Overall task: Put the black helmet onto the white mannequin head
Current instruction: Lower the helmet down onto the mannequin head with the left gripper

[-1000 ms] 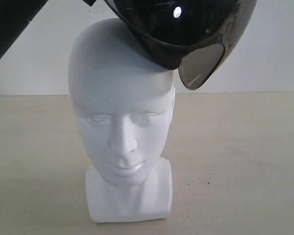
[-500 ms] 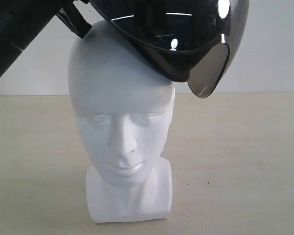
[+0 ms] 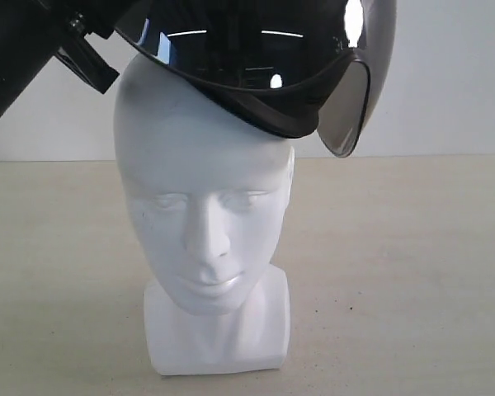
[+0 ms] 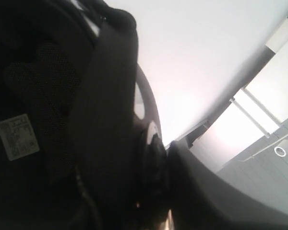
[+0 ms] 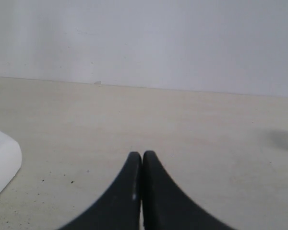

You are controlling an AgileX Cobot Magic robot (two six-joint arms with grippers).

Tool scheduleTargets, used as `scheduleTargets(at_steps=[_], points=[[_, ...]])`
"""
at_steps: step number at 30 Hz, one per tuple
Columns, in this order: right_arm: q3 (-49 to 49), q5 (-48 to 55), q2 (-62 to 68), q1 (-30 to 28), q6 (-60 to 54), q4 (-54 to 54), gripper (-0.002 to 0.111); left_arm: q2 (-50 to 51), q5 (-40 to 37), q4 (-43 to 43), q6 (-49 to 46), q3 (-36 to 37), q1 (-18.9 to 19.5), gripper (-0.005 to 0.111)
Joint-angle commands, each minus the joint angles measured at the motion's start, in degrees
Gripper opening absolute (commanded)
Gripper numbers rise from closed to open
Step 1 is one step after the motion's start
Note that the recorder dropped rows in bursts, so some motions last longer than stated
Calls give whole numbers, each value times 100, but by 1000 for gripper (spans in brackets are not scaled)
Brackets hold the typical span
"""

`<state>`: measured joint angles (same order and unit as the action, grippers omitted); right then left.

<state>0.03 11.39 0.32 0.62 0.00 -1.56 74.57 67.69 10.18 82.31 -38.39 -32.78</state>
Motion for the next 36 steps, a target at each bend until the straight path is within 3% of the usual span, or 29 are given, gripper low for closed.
scheduleTargets(at_steps=[1, 11, 19, 36], points=[[-3, -49, -32, 8, 0, -45, 0, -172, 228, -386, -258, 145, 186, 4], [-3, -49, -32, 8, 0, -45, 0, -431, 228, -677, -353, 510, 198, 4], [-3, -97, -32, 8, 0, -45, 0, -842, 228, -747, -393, 964, 423, 4], [-3, -107, -32, 8, 0, -45, 0, -1183, 228, -1228, -852, 1802, 423, 4]])
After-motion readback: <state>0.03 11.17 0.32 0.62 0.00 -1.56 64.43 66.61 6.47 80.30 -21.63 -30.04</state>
